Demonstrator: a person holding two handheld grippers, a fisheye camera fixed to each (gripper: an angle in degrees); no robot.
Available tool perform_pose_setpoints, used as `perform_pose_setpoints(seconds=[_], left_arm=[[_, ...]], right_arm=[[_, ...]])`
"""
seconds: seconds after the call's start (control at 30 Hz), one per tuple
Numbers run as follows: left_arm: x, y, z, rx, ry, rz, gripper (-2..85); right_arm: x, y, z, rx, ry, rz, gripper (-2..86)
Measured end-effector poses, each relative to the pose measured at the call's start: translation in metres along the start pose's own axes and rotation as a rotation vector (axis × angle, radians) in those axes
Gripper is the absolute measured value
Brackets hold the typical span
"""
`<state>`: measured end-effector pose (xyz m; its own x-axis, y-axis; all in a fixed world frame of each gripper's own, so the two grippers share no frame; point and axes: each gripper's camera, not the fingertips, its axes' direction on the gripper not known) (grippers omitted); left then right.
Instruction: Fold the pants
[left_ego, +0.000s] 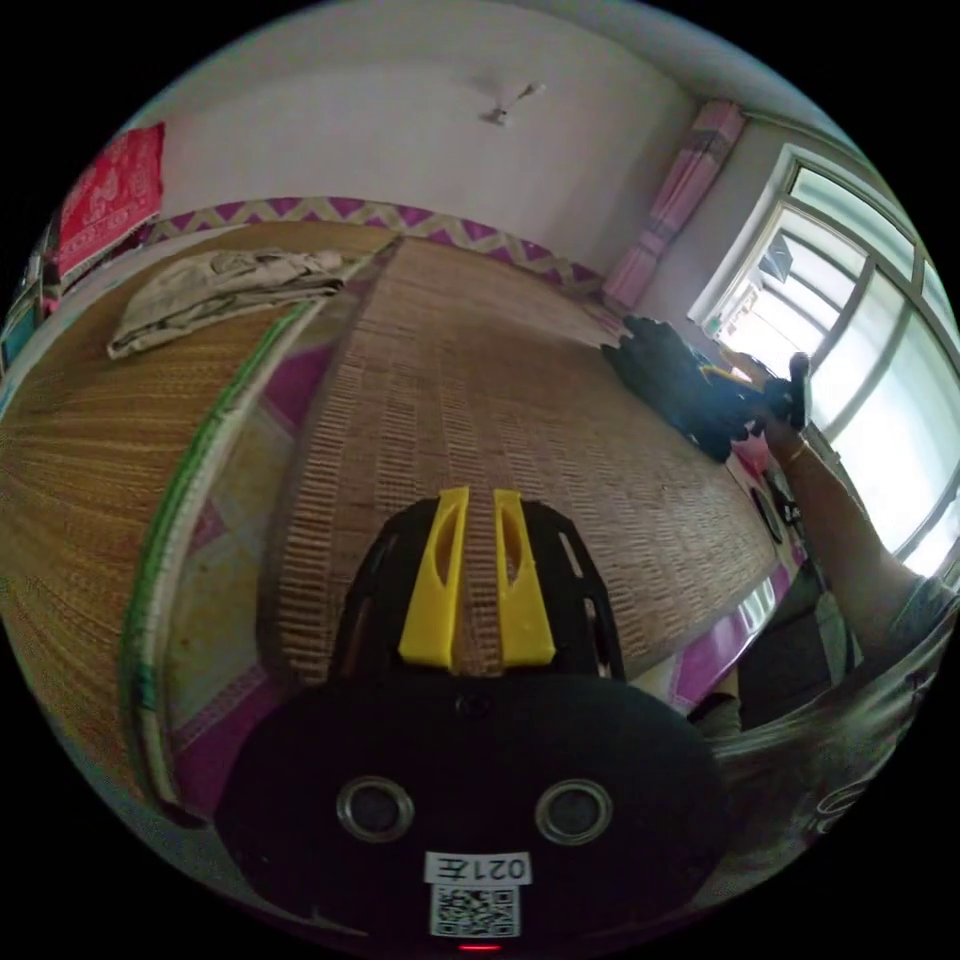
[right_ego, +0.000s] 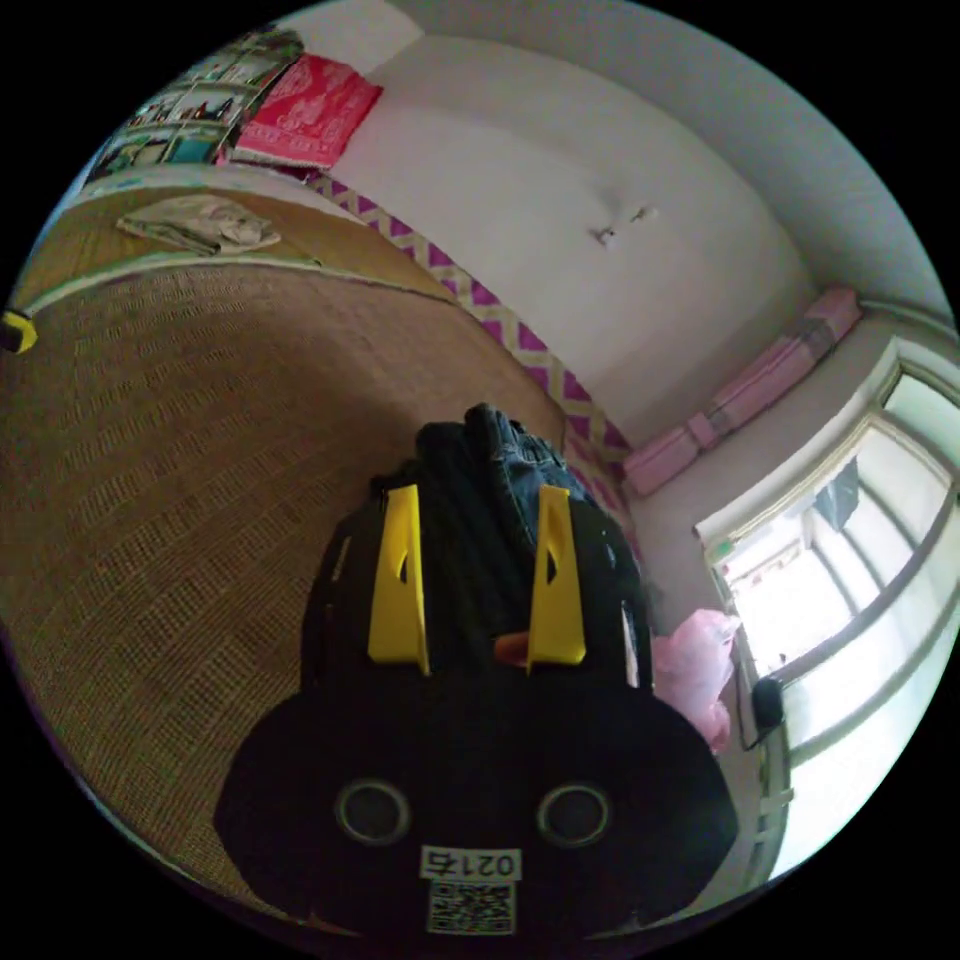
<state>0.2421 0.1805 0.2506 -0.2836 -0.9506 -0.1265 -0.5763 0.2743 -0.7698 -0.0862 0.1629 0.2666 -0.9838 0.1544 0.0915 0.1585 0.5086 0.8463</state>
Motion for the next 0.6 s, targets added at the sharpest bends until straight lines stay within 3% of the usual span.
perform_pose_setpoints(seconds=[0.27,0.5,0.6], left_arm=[[0.031,0.017,0.012,-0.014,-0.06,-0.016,-0.9],[0.053,0.029,0.024,-0.068,-0.105,-0.034,-1.0],[0.063,0.034,0.027,-0.081,-0.111,-0.025,-1.0]], right_arm=[[-0.014,-0.04,0.068,-0.142,-0.012,-0.076,13.9],[-0.035,-0.04,0.075,-0.105,-0.01,-0.142,11.9],[-0.052,-0.039,0.073,-0.108,0.035,-0.266,10.0]])
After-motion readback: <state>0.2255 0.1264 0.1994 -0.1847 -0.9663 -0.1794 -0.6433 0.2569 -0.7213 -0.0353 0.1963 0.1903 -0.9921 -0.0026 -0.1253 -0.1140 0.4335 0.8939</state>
